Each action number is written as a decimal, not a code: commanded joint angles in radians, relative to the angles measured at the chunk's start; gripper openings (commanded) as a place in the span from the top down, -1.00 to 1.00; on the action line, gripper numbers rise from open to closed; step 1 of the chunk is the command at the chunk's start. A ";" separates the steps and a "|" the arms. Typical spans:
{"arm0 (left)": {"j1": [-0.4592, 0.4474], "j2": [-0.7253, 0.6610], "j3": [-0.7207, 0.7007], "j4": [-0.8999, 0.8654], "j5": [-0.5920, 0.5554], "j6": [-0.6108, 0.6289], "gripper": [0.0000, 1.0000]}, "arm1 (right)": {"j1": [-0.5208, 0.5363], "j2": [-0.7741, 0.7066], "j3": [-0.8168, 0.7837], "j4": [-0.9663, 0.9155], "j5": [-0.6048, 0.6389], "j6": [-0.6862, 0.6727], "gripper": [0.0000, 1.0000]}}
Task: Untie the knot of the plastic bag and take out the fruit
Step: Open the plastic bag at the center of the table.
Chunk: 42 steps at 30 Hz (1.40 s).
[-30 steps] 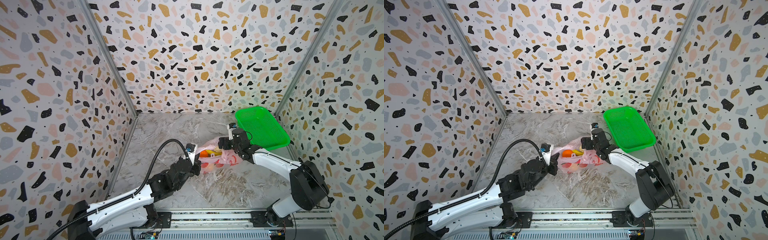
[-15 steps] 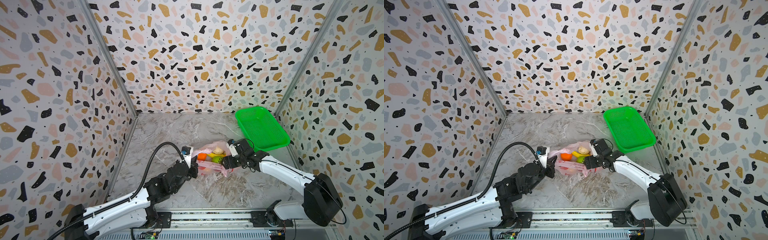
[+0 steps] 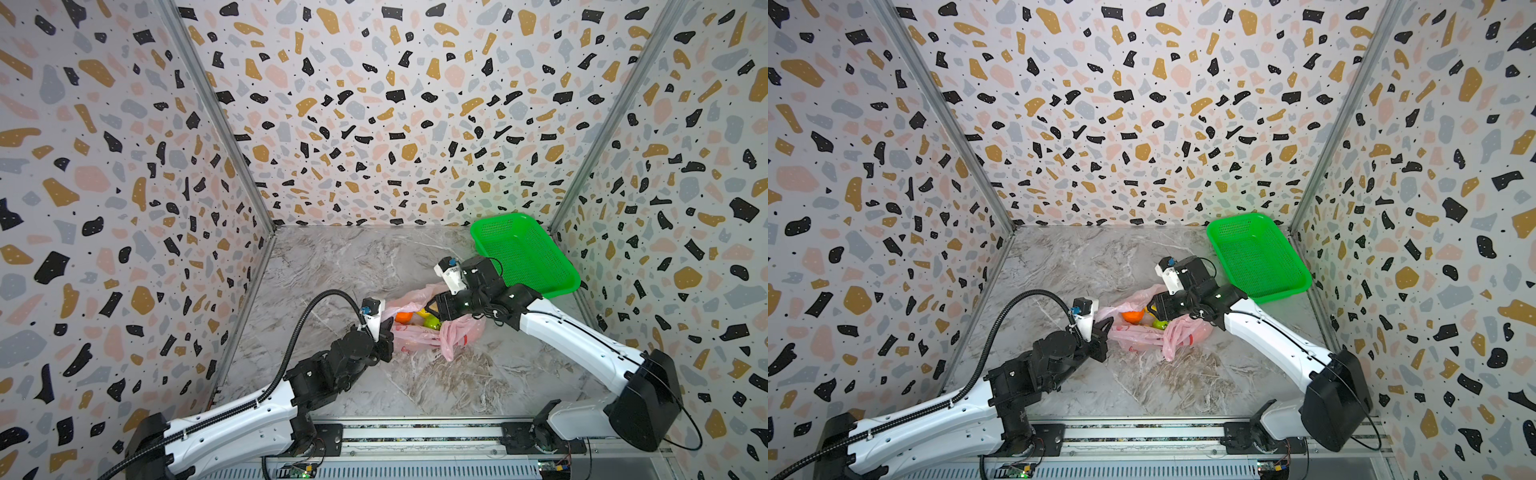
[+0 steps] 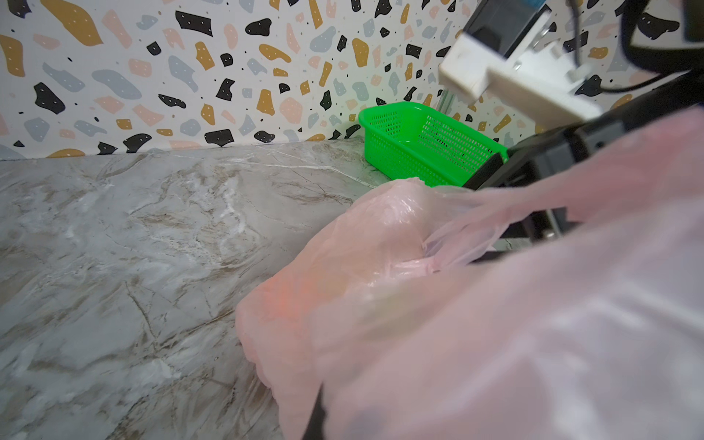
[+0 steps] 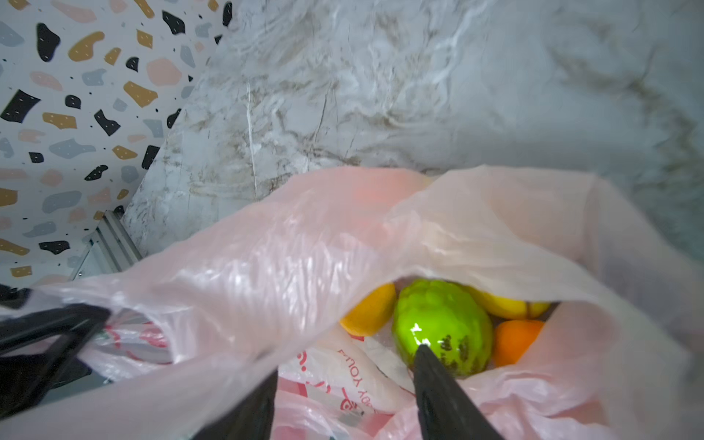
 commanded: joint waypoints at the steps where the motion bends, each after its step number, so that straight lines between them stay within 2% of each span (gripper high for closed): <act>1: -0.003 -0.015 0.008 0.050 -0.041 0.008 1.00 | 0.011 0.022 -0.005 -0.023 -0.060 -0.004 -0.10; 8: -0.002 0.000 0.023 0.077 -0.062 0.018 1.00 | 0.032 0.052 -0.068 0.131 -0.022 0.047 -0.10; 12: -0.002 0.004 0.003 0.109 -0.069 0.019 1.00 | 0.060 0.172 -0.014 0.060 0.035 -0.045 -0.33; 14: -0.002 0.002 0.000 0.119 -0.079 0.016 1.00 | 0.065 0.178 -0.046 0.022 0.009 -0.070 -0.42; 17: -0.002 -0.007 -0.001 0.127 -0.098 0.008 1.00 | 0.089 0.117 -0.096 -0.054 0.023 -0.060 -0.42; 23: -0.002 -0.011 -0.005 0.112 -0.106 -0.020 1.00 | 0.161 -0.047 -0.273 -0.090 0.077 0.081 -0.78; 28: -0.002 -0.048 -0.017 0.036 -0.093 -0.070 1.00 | 0.241 -0.165 -0.427 -0.011 0.209 0.249 -0.83; 30: -0.002 -0.070 -0.020 -0.004 -0.087 -0.079 1.00 | 0.253 -0.201 -0.451 0.016 0.270 0.276 -0.84; 32: -0.002 -0.084 -0.008 -0.035 -0.067 -0.065 0.66 | 0.257 -0.219 -0.456 0.036 0.318 0.272 -0.84; 33: -0.003 -0.085 0.010 -0.052 -0.054 -0.046 0.44 | 0.257 -0.219 -0.454 0.044 0.332 0.261 -0.84; 34: -0.002 -0.078 0.036 -0.081 -0.049 -0.025 0.13 | 0.257 -0.210 -0.447 0.044 0.351 0.246 -0.84; 37: -0.002 -0.030 0.137 -0.171 -0.047 0.038 -0.56 | 0.256 -0.174 -0.424 0.052 0.397 0.202 -0.84; 39: -0.002 0.013 0.225 -0.243 -0.033 0.082 -0.86 | 0.251 -0.161 -0.416 0.063 0.412 0.182 -0.84; 41: -0.002 0.061 0.316 -0.317 0.002 0.133 -1.00 | 0.241 -0.158 -0.413 0.072 0.411 0.170 -0.85; 42: -0.002 0.088 0.362 -0.355 0.041 0.162 -1.00 | 0.236 -0.158 -0.416 0.079 0.405 0.161 -0.86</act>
